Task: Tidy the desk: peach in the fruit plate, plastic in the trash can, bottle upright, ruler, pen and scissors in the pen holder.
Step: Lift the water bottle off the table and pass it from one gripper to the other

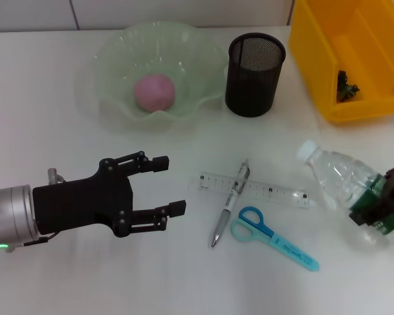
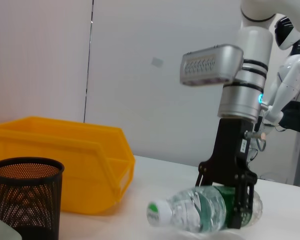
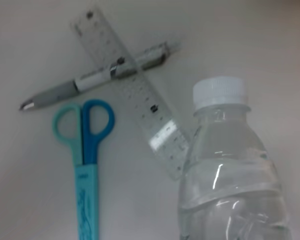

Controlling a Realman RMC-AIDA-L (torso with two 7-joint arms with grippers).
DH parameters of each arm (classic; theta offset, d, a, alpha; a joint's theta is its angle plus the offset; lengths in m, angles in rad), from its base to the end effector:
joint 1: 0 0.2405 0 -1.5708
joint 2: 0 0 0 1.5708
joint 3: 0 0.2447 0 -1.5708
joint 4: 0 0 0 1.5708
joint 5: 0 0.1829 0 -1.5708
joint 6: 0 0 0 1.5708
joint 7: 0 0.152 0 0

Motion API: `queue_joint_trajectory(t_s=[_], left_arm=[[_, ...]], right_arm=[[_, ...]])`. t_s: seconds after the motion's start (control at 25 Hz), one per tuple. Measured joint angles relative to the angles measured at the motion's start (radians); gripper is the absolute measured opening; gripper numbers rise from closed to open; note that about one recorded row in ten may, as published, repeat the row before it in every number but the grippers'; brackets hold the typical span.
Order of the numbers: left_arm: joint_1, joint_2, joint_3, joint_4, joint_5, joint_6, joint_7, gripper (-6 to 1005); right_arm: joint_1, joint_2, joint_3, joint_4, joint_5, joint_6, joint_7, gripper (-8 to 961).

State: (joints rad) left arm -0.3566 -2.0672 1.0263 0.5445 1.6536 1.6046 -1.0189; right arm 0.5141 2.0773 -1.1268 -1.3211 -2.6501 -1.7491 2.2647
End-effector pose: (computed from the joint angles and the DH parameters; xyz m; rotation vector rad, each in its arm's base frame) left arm -0.2416 0.2479 -0.0284 -2.7715 -0.3347 -0.8877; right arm 0.2400 0.2933 0.0299 -2.6719 1.0121 -0.5704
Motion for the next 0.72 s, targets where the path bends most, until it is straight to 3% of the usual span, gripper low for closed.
queue_joint_trajectory(t_s=[0.24,0.32,0.36,0.44,0.56,0.72], left_arm=[[0.002,-0.002,-0.002,0.0,-0.009,0.002,0.003,813],[0.002,-0.004,-0.007,-0.008,-0.046,0.006,0.004,813],[0.003,-0.005,-0.009,-0.042,-0.132,0.013,0.004,813],[0.001,-0.005,-0.009,-0.066,-0.187,0.018,0.001,813],[-0.044,-0.007,-0.004,-0.218,-0.426,0.061,-0.058,812],[-0.095,-0.006,-0.003,-0.268,-0.467,0.095,-0.14,812]], right_arm=[[-0.08,0.003,0.18,-0.042,0.19,0.013,-0.133,761],[-0.129,0.003,0.257,-0.04,0.356,0.024,-0.233,761],[-0.172,0.001,0.31,-0.002,0.516,0.026,-0.333,761],[-0.193,0.0,0.332,0.027,0.592,0.025,-0.391,761],[-0.236,-0.002,0.365,0.154,0.804,-0.012,-0.591,761],[-0.217,-0.006,0.363,0.235,0.837,-0.091,-0.672,761]])
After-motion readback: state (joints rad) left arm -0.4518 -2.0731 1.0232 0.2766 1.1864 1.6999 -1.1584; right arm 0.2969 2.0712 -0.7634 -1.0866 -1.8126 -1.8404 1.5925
